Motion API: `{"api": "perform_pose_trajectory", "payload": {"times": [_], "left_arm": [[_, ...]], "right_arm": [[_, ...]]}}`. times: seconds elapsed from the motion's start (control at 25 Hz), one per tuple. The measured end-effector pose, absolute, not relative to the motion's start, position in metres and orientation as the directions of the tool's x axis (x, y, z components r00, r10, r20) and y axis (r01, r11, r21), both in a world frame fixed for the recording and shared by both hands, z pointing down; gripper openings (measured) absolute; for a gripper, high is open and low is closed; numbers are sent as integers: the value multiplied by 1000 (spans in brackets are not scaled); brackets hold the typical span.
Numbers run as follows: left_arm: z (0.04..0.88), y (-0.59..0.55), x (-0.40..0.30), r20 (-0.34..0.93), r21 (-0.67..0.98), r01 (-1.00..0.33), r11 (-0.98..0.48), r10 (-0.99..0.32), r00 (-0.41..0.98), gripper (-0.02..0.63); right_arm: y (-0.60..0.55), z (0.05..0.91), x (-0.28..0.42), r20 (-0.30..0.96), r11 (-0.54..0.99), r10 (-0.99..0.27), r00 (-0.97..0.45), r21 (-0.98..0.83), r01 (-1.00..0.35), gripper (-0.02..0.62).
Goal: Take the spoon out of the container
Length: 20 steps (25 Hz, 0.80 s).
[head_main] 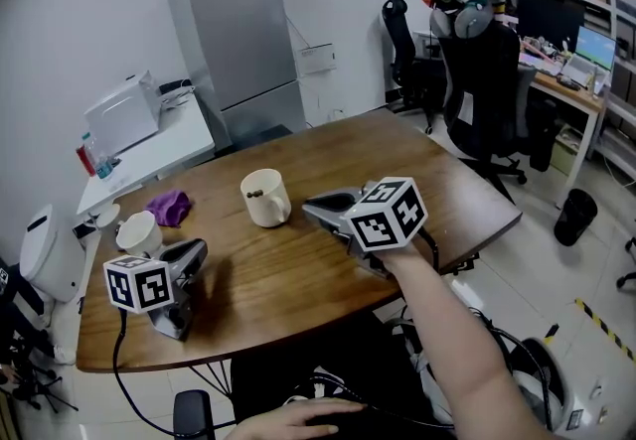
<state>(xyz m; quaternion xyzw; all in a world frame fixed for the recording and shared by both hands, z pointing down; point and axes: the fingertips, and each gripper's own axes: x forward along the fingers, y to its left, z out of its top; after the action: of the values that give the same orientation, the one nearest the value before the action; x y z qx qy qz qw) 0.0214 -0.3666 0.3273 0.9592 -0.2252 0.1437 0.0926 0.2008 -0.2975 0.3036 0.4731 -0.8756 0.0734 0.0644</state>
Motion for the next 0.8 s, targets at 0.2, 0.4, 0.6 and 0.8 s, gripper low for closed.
{"api": "perform_pose_trajectory", "payload": {"times": [0.2,0.4,0.6,0.8], "left_arm": [[327,-367,22,317,112,-460,-881,-407,857,21],[326,-368,19,320,113,-460,-881,-406,856,21],[326,-369,21,317,114,-458,-882,-405,858,21],[327,-368,21,319,113,-459,-881,-405,857,21]], "right_arm": [[-298,304,201,184,543,-818,-545,-67,-837,3],[-299,303,199,183,542,-818,-545,-69,-837,3],[-300,303,200,185,542,-818,-544,-68,-838,3],[-299,303,200,184,543,-818,-545,-69,-837,3]]}}
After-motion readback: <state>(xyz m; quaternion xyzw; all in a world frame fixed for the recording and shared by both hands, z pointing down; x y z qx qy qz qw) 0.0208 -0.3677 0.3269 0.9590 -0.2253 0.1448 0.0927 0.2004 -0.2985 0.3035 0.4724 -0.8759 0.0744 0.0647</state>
